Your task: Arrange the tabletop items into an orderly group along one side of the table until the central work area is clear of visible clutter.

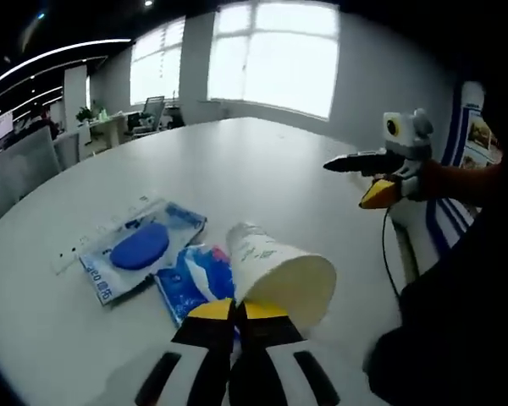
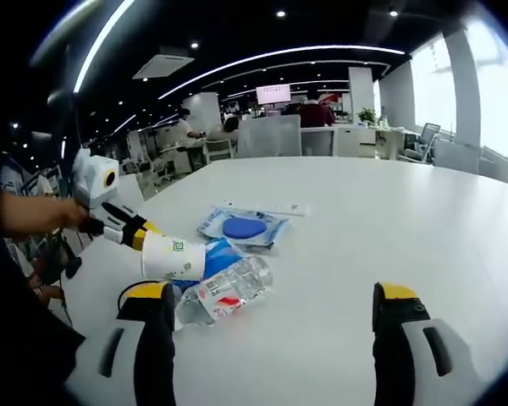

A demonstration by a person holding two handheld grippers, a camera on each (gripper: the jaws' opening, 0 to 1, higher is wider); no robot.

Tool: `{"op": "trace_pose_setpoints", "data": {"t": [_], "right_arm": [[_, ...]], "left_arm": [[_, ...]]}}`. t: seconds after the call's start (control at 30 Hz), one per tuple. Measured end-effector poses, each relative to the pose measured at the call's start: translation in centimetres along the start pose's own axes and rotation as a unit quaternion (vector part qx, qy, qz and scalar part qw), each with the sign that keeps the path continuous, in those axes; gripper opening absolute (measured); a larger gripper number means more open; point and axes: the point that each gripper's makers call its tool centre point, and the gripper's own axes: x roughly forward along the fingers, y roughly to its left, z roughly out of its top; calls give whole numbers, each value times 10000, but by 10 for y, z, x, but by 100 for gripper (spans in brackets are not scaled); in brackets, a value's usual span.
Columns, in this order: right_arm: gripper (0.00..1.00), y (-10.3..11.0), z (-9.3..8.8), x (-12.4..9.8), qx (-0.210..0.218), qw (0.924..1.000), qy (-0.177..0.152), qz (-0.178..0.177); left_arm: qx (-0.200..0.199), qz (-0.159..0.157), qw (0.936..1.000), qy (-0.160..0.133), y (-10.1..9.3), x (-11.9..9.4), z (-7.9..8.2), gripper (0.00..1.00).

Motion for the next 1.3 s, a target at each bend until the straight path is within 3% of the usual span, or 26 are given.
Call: {"op": "trace_pose_setpoints", "data": {"t": [0.13,0.37,0.53,0.73,0.87,1.3], "right_arm": [[93,1,8,-3,-13,10000,-91,-4],[93,2,7,-5,-31,10000,-60,29],[92,5,14,-8,-85,9999,-93,35],[90,6,18,-8,-109,9999,-94,69],[90,7,19,-6,-149,9998,-56,82],[88,8,22,-5,-154,9999,-49,52]], "left_arm": [[-352,24,9993,102,5,-6,0,0],[-602,8,9978,262,21,-17,-5,0],[-741,284,9965,245,42,-29,1,0],[-1353,655,9883,253,79,-45,5,0],[-1722,852,9805,406,104,-54,2,0],[-1897,1082,9715,925,149,-61,-10,0]]}}
